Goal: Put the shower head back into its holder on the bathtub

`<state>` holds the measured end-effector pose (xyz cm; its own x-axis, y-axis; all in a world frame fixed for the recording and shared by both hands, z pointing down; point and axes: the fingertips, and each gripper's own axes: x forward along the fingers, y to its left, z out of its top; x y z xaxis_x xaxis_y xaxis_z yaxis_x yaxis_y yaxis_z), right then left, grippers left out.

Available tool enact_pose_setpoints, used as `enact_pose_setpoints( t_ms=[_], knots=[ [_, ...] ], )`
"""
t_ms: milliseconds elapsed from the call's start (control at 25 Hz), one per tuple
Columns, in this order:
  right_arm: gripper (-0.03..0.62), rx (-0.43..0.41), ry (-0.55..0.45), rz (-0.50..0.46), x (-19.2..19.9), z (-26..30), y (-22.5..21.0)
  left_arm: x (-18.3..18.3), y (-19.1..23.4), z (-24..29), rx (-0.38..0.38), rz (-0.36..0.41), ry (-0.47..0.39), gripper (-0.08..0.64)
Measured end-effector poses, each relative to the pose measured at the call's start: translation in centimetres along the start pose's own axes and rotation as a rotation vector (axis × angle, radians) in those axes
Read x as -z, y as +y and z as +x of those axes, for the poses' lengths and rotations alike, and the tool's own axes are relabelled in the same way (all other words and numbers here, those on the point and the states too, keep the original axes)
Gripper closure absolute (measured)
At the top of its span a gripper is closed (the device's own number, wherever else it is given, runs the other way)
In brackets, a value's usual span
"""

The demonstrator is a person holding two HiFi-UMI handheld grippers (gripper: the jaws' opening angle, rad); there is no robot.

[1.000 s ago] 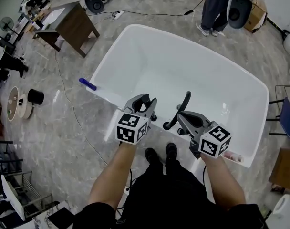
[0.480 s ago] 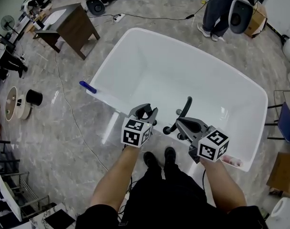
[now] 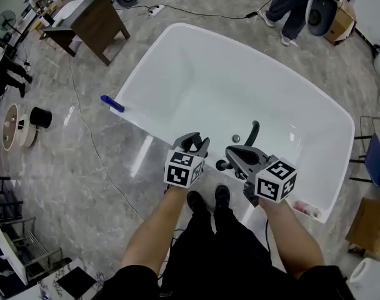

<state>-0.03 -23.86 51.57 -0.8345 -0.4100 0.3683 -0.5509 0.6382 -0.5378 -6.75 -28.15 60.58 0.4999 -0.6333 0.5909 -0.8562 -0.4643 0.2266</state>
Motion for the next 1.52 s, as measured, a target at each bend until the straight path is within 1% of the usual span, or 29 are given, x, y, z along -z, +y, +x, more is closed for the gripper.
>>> enact_pose_setpoints(
  t_ms=[200, 440, 960, 1520],
  knots=[
    [0.575, 0.023, 0.022, 0.002, 0.5, 2.0, -1.0, 1.9, 0.9, 1.2, -0.001, -0.017, 0.032, 0.419],
    [0.575, 0.042, 0.028, -0.007, 0.7, 2.7, -1.3, 3.2, 1.2, 2.3, 0.001, -0.029, 0.066, 0.419],
    [0.575, 0.035, 0.042, 0.009, 1.6, 2.8, -1.5, 5.8, 1.1, 3.6, -0.008, -0.037, 0.127, 0.417],
    [0.575, 0.031, 0.032, 0.031, 1.8, 2.1, -1.8, 7.3, 1.2, 5.1, -0.012, -0.024, 0.181, 0.416]
  ],
)
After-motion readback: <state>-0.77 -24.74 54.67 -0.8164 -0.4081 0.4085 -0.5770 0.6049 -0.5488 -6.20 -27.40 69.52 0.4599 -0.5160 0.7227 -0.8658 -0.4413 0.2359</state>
